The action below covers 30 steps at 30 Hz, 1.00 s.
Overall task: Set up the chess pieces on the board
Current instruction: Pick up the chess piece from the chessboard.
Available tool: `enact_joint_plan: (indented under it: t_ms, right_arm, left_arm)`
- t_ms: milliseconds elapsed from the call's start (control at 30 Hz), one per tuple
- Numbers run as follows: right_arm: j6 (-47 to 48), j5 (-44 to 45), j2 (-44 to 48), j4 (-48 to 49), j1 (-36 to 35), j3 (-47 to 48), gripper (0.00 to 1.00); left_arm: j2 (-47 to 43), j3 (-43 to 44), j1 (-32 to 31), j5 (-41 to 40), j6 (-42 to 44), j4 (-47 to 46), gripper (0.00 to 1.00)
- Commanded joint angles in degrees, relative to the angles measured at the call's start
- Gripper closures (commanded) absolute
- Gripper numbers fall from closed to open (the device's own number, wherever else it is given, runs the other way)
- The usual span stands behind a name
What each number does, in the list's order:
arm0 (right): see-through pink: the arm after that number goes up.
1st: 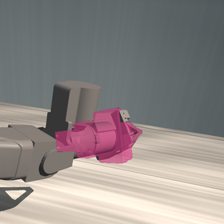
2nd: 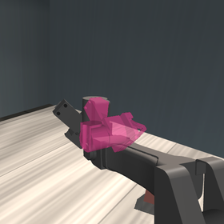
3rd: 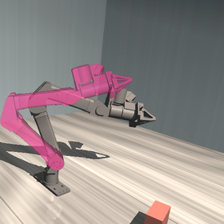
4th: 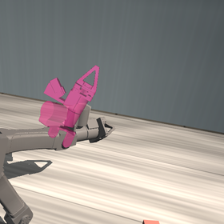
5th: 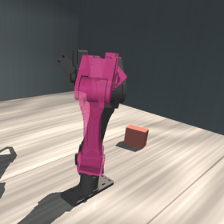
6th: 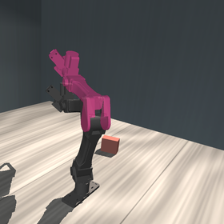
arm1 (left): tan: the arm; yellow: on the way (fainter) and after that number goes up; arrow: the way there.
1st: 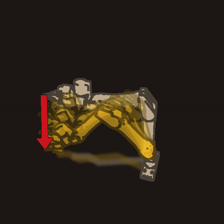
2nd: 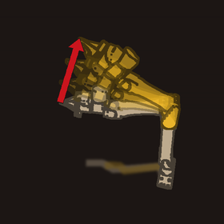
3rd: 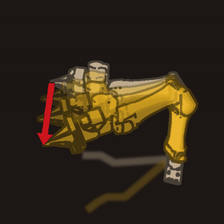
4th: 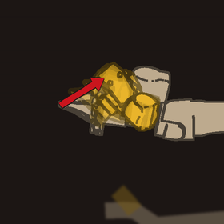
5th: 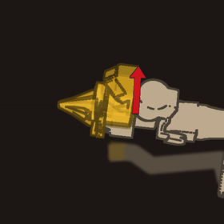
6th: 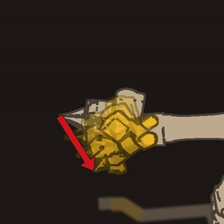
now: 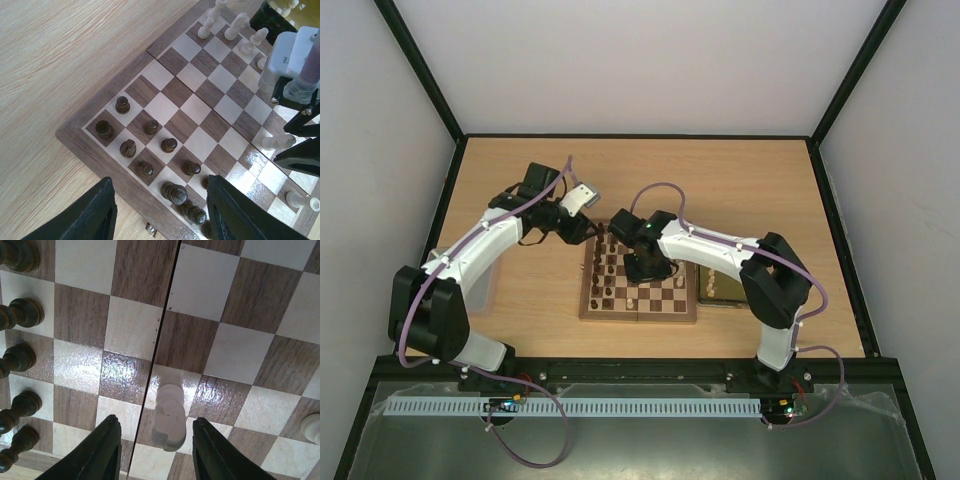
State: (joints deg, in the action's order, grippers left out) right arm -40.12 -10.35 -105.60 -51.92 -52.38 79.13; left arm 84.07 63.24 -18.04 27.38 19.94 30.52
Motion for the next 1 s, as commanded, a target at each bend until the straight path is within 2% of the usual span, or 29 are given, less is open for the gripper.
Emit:
enact_joint_plan:
  t_ms: [0, 367, 967]
  right_arm:
    - [0.40, 1.11, -1.08, -0.29, -0.23, 1.64, 0.63]
    - [0.31, 2.39, -1.29, -0.11, 0.14, 1.02, 0.73]
    - [0.87, 2.23, -1.64, 0.58, 0.39, -0.44, 0.81]
  left_arm:
    - [-1.71, -0.89, 0.27, 0.22, 0.36, 0.09, 0.48]
    - [-2.07, -1.01, 0.44, 0.22, 0.27, 0.04, 0.47]
    - [-1.79, -0.82, 0.50, 0.21, 0.36, -0.03, 0.47]
